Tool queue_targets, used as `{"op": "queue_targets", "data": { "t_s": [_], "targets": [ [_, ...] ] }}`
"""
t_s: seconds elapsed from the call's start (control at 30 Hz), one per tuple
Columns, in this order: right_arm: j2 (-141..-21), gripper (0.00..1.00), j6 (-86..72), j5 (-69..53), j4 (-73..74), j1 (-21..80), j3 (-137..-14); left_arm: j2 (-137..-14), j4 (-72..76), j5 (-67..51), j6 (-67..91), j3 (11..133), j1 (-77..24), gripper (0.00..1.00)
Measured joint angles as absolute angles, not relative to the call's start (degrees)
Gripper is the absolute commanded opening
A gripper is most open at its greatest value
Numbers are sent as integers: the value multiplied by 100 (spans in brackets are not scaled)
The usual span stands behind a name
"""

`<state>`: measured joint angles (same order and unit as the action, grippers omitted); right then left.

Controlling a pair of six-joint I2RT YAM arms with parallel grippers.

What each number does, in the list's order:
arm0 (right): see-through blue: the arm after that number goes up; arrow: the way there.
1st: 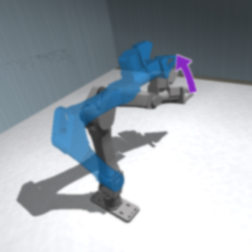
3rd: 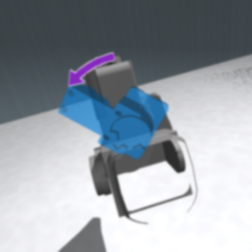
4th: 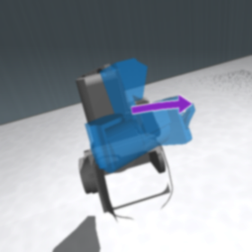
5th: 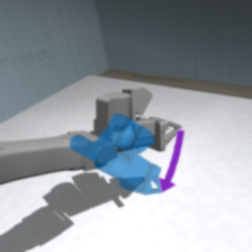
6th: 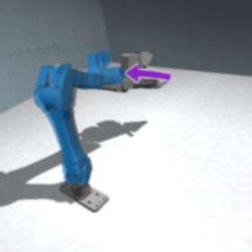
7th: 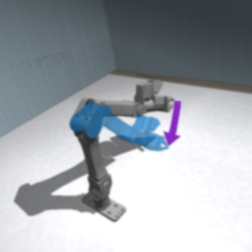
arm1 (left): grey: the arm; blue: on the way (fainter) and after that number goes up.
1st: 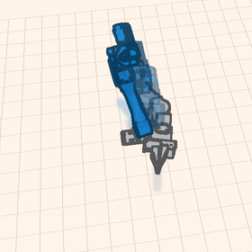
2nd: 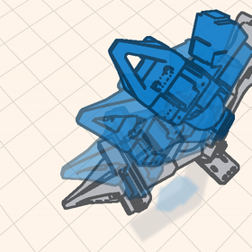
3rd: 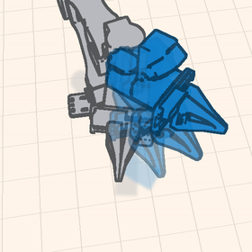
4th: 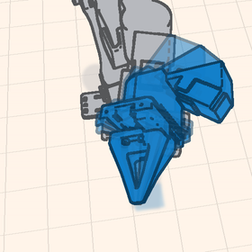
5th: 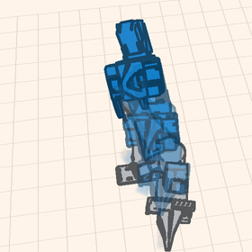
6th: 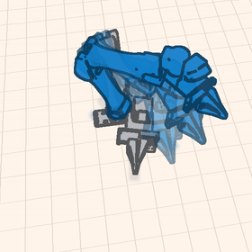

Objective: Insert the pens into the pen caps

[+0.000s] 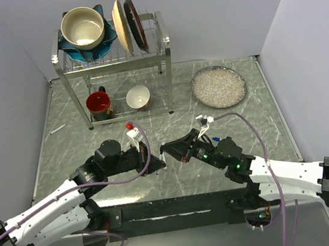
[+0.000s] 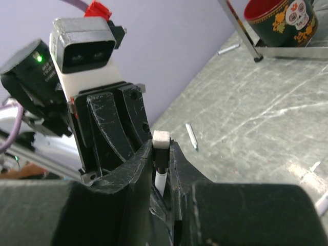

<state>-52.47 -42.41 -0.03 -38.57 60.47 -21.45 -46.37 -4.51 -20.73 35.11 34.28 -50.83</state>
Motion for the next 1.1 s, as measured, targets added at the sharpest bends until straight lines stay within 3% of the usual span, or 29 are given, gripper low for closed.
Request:
{"op": "queue_targets", "data": {
  "t_s": [0.77, 0.87, 1.0, 1.1],
  "targets": [
    [-6222, 0, -4864, 1321, -4665, 6549, -2206, -4716, -840, -2506, 3505, 3430, -4390, 1],
    [-6051, 0, -4862, 1372, -4246, 6554, -2381, -4720, -740, -2674, 3516, 3430, -4329, 11],
    [-5749, 0, -4727, 1234, -3343, 6429, -2834, -4720, -353, -2766, 3492, 3430, -4259, 48],
    [-5588, 0, -4657, 528, -2685, 6062, -3188, -4696, 154, -2694, 3489, 3463, -4097, 65]
  ]
}}
